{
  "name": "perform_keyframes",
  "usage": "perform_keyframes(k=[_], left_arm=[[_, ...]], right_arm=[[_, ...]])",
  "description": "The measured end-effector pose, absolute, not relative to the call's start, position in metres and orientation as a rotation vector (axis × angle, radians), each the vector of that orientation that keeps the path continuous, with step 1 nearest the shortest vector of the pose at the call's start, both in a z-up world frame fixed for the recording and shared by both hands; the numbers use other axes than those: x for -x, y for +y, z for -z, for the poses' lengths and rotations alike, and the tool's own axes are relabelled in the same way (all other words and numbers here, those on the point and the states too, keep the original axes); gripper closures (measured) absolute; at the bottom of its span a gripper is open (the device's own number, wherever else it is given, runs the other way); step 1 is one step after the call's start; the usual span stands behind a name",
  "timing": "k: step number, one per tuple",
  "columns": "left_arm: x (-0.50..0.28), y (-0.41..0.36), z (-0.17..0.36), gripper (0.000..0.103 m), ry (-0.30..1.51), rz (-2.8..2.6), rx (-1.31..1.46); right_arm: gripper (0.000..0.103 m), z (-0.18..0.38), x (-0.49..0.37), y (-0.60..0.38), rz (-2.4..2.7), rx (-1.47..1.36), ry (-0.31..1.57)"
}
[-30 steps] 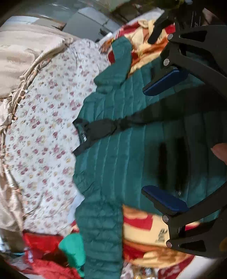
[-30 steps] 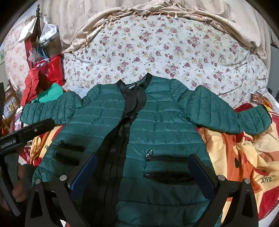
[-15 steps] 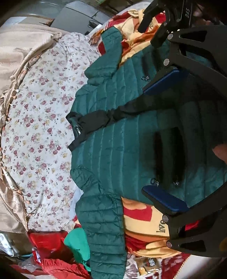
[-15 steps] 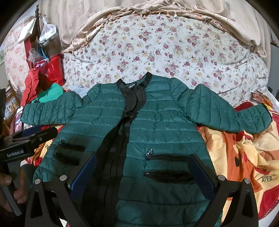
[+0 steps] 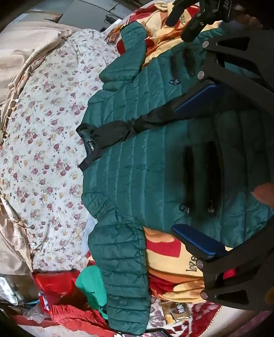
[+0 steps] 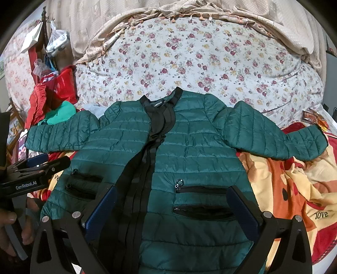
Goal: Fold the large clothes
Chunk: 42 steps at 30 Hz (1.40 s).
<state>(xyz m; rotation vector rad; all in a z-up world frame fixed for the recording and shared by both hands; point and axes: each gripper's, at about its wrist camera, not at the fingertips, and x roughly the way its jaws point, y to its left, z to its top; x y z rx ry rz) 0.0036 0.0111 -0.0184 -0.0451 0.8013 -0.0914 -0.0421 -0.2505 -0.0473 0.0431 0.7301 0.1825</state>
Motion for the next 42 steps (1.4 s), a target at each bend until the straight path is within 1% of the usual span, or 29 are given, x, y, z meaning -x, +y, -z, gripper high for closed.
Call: perform_keyframes(k=[12,19,28,42], left_arm=[[-0.003,0.007,0.019,0.000,0.817,0.057,-0.005],[0.002,0.010,0.010,0.000,0.793,0.069,0.012],[-0.006,0.003,0.018,0.000,0.846,0.002,-0.036],[-0.002,-0.005,0.007,0.000,0.829,-0.011,-0.052]], right_arm=[[0.000,0.040,0.046,-0.253,-0.181,-0.048,0.720],[0.000,0.040,0.045,-0.253,-0.163,-0.040,0.723],[0.000,0.044,0.033,-0.273,-0.004,-0.072,0.770],[0.000,0.031,0.027,-0.263,-0.081,-0.089,0.740]])
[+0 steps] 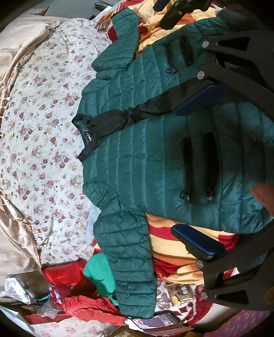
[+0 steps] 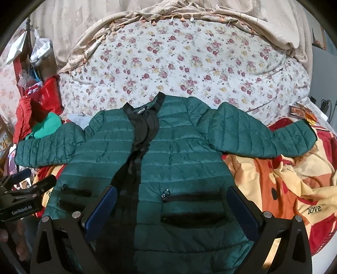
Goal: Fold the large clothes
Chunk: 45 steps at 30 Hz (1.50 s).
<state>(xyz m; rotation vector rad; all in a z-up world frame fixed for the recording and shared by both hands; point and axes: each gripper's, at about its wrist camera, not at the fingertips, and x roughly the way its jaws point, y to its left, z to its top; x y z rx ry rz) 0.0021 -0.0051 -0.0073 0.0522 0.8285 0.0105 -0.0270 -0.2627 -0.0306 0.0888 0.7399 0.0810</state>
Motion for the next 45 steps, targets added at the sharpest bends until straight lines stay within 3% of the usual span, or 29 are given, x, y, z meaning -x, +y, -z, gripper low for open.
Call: perform_keyframes(k=[45], left_arm=[[-0.011,0.014,0.021,0.000,0.853,-0.025,-0.005]], right_arm=[[0.000,0.036,0.022,-0.254,-0.104,-0.057,0.768]])
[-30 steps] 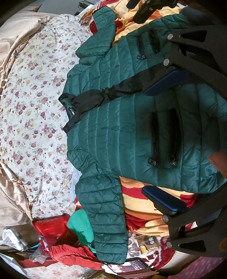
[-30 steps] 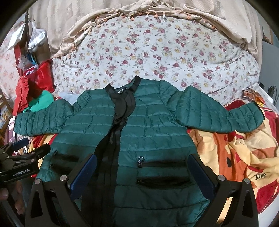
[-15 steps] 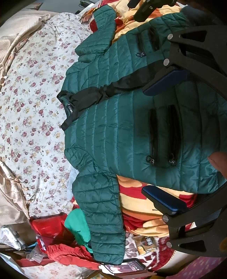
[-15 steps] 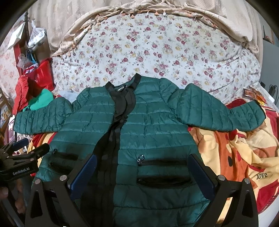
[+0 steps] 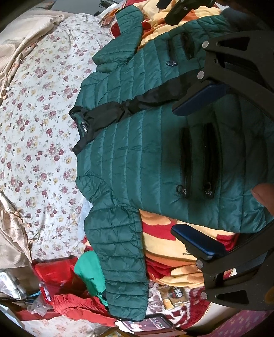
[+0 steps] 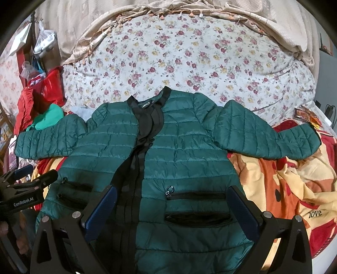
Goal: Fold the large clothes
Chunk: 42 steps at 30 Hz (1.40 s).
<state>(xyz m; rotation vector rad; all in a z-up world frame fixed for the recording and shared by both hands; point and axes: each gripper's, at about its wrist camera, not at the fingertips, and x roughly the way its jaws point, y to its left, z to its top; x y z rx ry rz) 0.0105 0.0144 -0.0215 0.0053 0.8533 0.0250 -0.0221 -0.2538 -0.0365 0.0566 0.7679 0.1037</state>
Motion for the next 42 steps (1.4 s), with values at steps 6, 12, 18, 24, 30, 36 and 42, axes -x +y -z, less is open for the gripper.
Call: perform_keyframes(k=[6,12,18,24,30,36,42], left_arm=[[-0.010,0.017,0.022,0.000,0.851,-0.029,0.000],[-0.011,0.023,0.020,0.000,0.844,-0.044,0.002],[-0.019,0.043,0.017,0.000,0.834,-0.087,0.011],[-0.031,0.080,0.017,0.000,0.818,-0.144,0.024],[-0.054,0.149,0.028,0.000,0.802,-0.266,0.061],[-0.081,0.238,0.061,0.000,0.831,-0.472,0.097],[-0.109,0.308,0.082,0.000,0.852,-0.636,0.157]], right_arm=[[0.000,0.037,0.022,-0.254,-0.106,-0.059,0.767],[0.000,0.040,0.020,-0.260,-0.099,-0.066,0.772],[0.000,0.045,0.018,-0.266,-0.095,-0.076,0.777],[0.000,0.058,0.011,-0.273,-0.075,-0.086,0.799],[0.000,0.084,-0.009,-0.283,-0.052,-0.044,0.783],[0.000,0.135,-0.036,-0.291,-0.060,-0.048,0.830],[0.000,0.159,-0.036,-0.277,-0.053,0.021,0.810]])
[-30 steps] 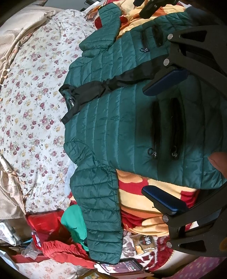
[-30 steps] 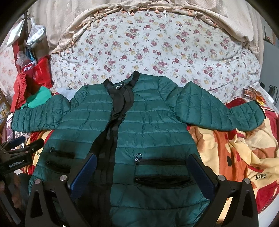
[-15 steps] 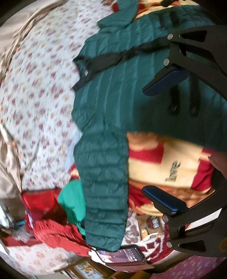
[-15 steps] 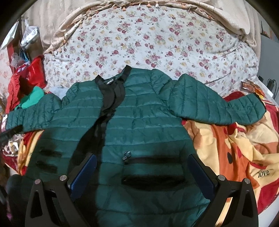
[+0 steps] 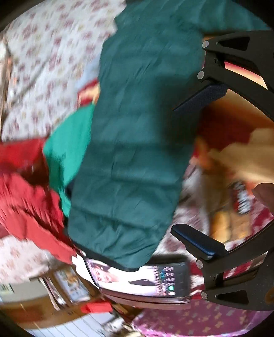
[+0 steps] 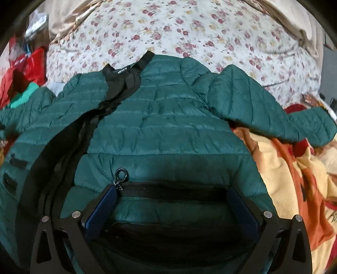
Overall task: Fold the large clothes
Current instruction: 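Grasp the jacket sleeve with the left gripper and lift it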
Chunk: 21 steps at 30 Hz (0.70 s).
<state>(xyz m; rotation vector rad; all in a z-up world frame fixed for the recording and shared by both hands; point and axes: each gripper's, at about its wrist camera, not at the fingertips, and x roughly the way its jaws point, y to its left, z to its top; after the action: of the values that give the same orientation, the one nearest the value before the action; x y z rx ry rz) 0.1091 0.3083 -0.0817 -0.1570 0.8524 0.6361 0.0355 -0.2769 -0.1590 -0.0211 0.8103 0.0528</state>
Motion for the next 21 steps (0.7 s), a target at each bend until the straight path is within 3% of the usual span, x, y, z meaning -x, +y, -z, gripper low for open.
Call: perform_keyframes(k=[4,14,21], left_arm=[[-0.120,0.337,0.093,0.000,0.864,-0.666,0.237],[-0.129,0.360,0.082,0.000,0.693,-0.551,0.329],[-0.143,0.359,0.085,0.000,0.666,-0.572,0.272]], right_arm=[[0.000,0.163,-0.035,-0.279,-0.060,0.006,0.799],[0.000,0.163,-0.033,-0.276,-0.053,0.018,0.793],[0.000,0.164,-0.033,-0.276,-0.053,0.018,0.793]])
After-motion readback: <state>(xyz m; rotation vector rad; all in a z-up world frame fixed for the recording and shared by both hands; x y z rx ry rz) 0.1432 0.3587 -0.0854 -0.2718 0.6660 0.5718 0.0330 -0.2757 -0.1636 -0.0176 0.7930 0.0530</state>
